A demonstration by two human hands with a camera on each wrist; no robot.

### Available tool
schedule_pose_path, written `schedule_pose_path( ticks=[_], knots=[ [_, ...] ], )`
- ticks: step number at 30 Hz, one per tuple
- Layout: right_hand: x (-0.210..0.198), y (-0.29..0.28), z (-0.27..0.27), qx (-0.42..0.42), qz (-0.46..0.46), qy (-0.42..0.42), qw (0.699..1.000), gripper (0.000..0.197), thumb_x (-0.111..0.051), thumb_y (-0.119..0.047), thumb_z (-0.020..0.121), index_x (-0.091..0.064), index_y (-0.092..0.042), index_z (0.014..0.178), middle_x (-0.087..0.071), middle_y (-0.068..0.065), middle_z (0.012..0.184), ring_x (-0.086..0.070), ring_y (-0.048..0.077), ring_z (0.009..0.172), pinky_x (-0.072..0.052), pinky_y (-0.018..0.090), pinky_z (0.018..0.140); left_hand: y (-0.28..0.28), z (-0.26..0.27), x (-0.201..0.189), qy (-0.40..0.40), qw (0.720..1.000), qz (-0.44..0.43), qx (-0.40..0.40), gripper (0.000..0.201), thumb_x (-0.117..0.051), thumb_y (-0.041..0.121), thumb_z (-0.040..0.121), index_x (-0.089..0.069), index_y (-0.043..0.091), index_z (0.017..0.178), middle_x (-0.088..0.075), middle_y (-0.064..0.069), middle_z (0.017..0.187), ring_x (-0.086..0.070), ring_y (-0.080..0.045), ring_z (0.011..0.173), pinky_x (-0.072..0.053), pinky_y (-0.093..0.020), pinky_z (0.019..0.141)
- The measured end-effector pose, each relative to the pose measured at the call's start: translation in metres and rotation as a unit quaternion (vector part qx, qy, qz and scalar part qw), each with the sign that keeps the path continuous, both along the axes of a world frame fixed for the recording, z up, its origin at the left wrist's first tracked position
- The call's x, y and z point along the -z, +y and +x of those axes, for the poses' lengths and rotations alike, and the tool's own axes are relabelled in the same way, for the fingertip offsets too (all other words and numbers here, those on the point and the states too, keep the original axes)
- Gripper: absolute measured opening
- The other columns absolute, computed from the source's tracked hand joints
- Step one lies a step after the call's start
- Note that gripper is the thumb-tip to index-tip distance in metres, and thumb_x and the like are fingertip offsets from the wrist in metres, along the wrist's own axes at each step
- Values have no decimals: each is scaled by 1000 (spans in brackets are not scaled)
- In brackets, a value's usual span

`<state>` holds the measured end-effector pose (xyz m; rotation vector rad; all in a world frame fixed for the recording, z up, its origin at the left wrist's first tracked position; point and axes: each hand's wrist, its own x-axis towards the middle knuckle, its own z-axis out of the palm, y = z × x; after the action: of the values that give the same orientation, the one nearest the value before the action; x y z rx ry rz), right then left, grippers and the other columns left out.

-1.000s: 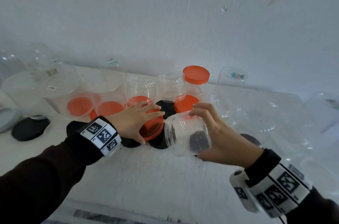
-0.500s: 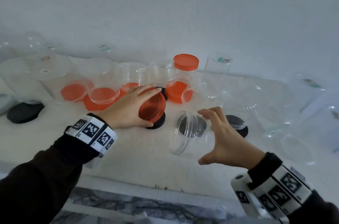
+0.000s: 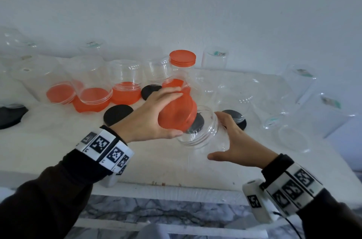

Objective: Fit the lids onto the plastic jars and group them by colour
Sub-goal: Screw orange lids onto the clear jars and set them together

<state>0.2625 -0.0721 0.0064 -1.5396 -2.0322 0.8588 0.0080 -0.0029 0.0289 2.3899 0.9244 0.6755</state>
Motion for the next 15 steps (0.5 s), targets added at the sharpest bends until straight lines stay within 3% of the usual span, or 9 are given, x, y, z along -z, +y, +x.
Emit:
schedule_pose_path(
  ticks=[2, 4, 8, 12, 15],
  knots=[
    [0, -2, 2, 18, -15, 12, 1000, 94, -83, -33, 64, -18, -32, 133, -27, -14, 133, -30, 2, 125, -29, 16, 101, -5, 10, -1, 1, 1000, -1, 21, 92, -63, 62, 63, -30, 28, 142, -20, 20, 147, -16, 4, 135, -18, -2, 100],
    [1, -3, 4, 33, -12, 16, 999, 90, -83, -34, 63, -20, -37, 127, -28, -12, 129, -32, 6, 124, -32, 24, 104, -8, 20, -2, 5, 999, 3, 38, 92, -63, 62, 64, -30, 26, 142, -22, 17, 148, -15, 3, 136, -15, -4, 104],
    [5, -1, 10, 49, -32, 61, 996, 90, -86, -30, 59, -25, -31, 124, -36, -9, 128, -39, 7, 122, -34, 23, 104, -11, 34, -4, 26, 998, 4, 59, 92, -64, 64, 62, -34, 26, 140, -25, 17, 147, -18, -1, 135, -19, -19, 109],
    [11, 3, 16, 45, -75, 100, 991, 93, -87, -34, 53, -32, -24, 127, -47, -10, 127, -45, 7, 123, -39, 36, 106, -14, 46, -4, 40, 997, 8, 70, 92, -62, 66, 60, -37, 24, 138, -29, 13, 145, -20, -2, 133, -20, -24, 109],
    [13, 4, 16, 45, -91, 117, 988, 90, -88, -20, 57, -36, -23, 130, -47, -6, 129, -47, 6, 119, -45, 28, 97, -13, 54, -4, 64, 995, 21, 79, 93, -61, 68, 60, -37, 25, 139, -28, 12, 147, -19, -3, 133, -19, -26, 109]
  ],
)
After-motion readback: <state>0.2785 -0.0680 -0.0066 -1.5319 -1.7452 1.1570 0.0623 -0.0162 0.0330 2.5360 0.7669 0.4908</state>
